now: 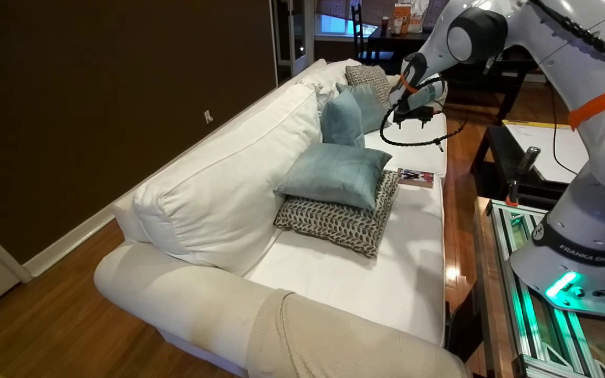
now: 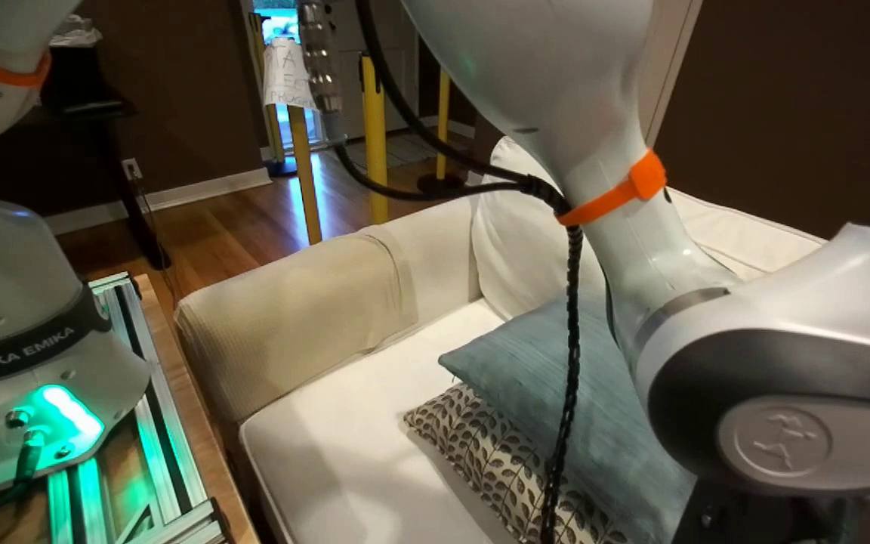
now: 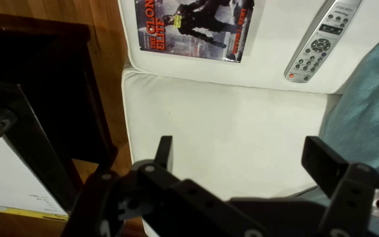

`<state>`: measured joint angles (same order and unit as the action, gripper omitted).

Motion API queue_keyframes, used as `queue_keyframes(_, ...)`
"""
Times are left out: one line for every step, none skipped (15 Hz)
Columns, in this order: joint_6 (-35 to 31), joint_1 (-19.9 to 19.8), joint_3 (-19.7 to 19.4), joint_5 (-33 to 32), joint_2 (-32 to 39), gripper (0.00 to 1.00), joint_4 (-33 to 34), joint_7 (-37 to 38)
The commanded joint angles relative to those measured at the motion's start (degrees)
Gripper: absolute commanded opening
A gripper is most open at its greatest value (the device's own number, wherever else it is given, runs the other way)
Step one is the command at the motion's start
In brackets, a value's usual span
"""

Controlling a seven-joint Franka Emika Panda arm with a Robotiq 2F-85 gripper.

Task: Take out the remote in between the pillows

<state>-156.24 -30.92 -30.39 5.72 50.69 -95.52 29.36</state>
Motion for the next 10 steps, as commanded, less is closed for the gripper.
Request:
queue_keyframes(-2.6, 6.6, -5.3, -0.5, -5.8, 1.00, -10.3, 0.5)
queue_keyframes(-3.9, 7.9, -6.4, -0.5, -6.9, 1.00, -12.4, 0.4)
queue_keyframes(-4.4, 9.5, -7.7, -0.5, -8.0, 1.00, -14.1, 0.4)
queue_keyframes(-5.7, 10.8, -8.7, -0.4, -8.9, 1.00, -15.6, 0.3)
queue_keyframes(-7.2, 12.0, -9.4, -0.2, -9.6, 1.00, -17.5, 0.1)
queue_keyframes(-8.0, 13.6, -10.7, -0.2, -10.2, 1.00, -18.9, 0.2)
queue_keyframes(-9.6, 15.2, -12.1, -0.1, -10.0, 1.00, -19.9, 1.0)
queue_keyframes(-9.9, 16.7, -13.3, 0.0, -10.2, 1.00, -20.9, 1.3)
queue_keyframes(-7.7, 13.7, -11.1, 1.1, -8.1, 1.00, -16.4, -0.5)
queue_keyframes(-8.3, 14.9, -12.1, 1.2, -8.4, 1.00, -17.6, -0.3)
